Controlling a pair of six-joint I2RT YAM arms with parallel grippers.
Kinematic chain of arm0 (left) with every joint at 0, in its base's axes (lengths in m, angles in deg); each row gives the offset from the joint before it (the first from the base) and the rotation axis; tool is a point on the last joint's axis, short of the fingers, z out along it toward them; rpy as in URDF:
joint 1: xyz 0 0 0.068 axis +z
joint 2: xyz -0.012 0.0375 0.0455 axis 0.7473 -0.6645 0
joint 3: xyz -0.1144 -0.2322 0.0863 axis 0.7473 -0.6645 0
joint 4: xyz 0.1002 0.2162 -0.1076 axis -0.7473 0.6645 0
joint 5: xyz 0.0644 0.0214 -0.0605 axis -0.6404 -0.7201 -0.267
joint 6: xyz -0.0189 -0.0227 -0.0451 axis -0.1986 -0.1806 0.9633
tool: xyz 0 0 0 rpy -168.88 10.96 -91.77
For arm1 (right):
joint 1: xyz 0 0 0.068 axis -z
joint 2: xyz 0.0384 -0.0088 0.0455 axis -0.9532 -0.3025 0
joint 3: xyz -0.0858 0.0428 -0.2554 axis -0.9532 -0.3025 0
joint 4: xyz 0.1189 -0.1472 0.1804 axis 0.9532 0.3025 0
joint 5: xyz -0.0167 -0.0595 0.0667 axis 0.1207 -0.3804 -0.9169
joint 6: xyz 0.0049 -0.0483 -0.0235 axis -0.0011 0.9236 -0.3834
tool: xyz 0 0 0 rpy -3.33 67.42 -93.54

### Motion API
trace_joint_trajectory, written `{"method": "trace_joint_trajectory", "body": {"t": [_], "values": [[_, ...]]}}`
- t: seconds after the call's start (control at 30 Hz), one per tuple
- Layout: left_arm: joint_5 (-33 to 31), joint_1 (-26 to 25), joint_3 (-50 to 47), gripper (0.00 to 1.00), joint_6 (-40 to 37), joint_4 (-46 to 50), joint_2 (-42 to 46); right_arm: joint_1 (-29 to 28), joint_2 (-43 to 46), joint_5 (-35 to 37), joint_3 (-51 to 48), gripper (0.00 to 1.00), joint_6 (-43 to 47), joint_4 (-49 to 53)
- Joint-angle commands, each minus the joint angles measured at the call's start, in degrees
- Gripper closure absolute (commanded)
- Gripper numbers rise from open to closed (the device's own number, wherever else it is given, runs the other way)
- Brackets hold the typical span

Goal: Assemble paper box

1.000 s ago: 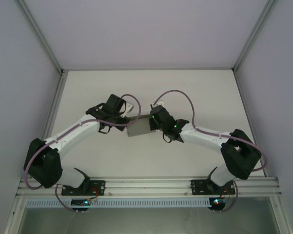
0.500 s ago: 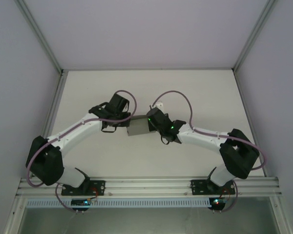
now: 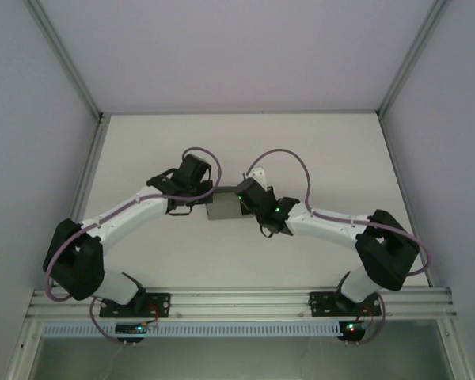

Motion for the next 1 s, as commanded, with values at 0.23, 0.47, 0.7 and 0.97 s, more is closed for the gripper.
{"method": "trace_joint_trajectory", "body": {"t": [0.23, 0.47, 0.7, 0.97], "values": [[4.62, -5.64, -20.91, 1.0, 3.73, -11.17, 4.22, -2.86, -0.11, -0.59, -11.32, 1.0, 2.81, -3.76], [-3.47, -9.74, -25.15, 1.0, 5.83, -12.61, 2.43, -1.16, 1.27, -6.92, -12.84, 0.97, 4.57, -5.76], [-5.11, -10.41, -23.05, 1.0, 5.33, -11.44, 1.28, 2.2, 6.56, -18.37, -10.69, 0.68, 5.7, -6.15], [-8.44, -12.65, -21.93, 1.0, 5.44, -10.55, 2.52, 4.37, 10.57, -25.27, -8.94, 0.37, 8.05, -4.49]]}}
